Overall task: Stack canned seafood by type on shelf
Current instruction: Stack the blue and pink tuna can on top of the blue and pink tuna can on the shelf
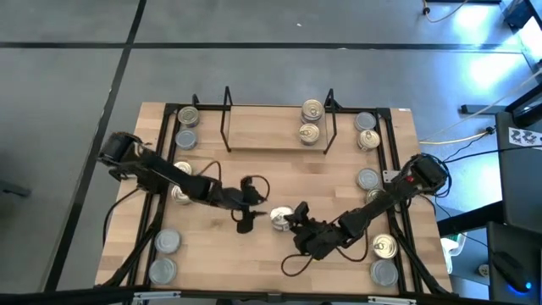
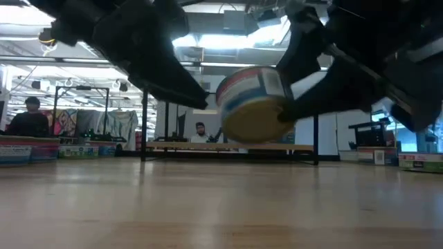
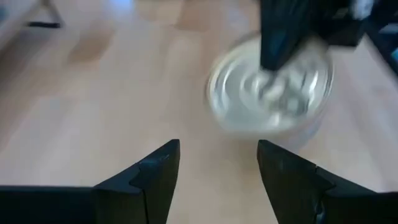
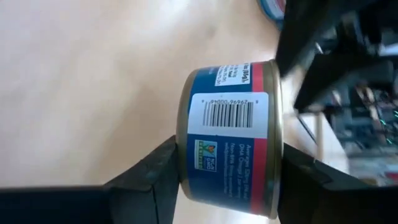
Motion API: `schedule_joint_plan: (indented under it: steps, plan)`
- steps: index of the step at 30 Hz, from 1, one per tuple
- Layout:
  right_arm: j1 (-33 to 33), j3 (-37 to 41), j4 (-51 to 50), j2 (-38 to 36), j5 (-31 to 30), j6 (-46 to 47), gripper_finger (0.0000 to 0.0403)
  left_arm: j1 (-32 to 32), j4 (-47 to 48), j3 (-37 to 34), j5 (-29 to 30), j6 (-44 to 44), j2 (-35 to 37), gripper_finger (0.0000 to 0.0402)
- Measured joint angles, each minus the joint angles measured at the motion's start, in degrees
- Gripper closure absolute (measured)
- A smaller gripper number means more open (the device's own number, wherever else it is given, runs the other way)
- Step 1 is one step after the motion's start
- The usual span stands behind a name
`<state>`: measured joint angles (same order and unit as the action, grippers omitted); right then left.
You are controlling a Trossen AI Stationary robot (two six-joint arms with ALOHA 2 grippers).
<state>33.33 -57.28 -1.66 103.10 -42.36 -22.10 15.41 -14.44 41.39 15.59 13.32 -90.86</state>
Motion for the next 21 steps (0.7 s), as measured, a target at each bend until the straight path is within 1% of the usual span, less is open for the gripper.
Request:
schedule_joint_plan:
  steps: [3, 5, 10, 13, 16, 21]
  plan:
    - [-1.6, 0.0, -5.2, -3.5, -3.5, 0.0, 0.0210, -1.9, 7.2, 0.0, 0.9, -2.9, 3.6, 0.0188]
    - [-3.8, 0.0, -9.0, -5.9, -4.7, 0.0, 0.0210, -3.2, 10.9, 0.0, 1.2, -4.7, 4.9, 0.0188]
    - [-12.5, 0.0, -16.1, -11.7, -5.1, -0.2, 0.0210, -5.4, 14.3, 0.1, 1.4, -8.2, 5.0, 0.0188]
    - [-18.8, 0.0, -18.6, -14.1, -5.3, -0.4, 0.0210, -6.4, 12.3, -1.9, 1.4, -9.7, 4.7, 0.0188]
    - [-25.2, 0.0, -19.9, -15.8, -5.2, -0.5, 0.0210, -7.7, 6.7, -5.8, 1.4, -10.4, 4.7, 0.0188]
    - [-34.5, 0.0, -20.8, -16.2, -4.7, -2.2, 0.0210, -9.5, -2.1, -12.4, 1.4, -8.0, 4.7, 0.0188]
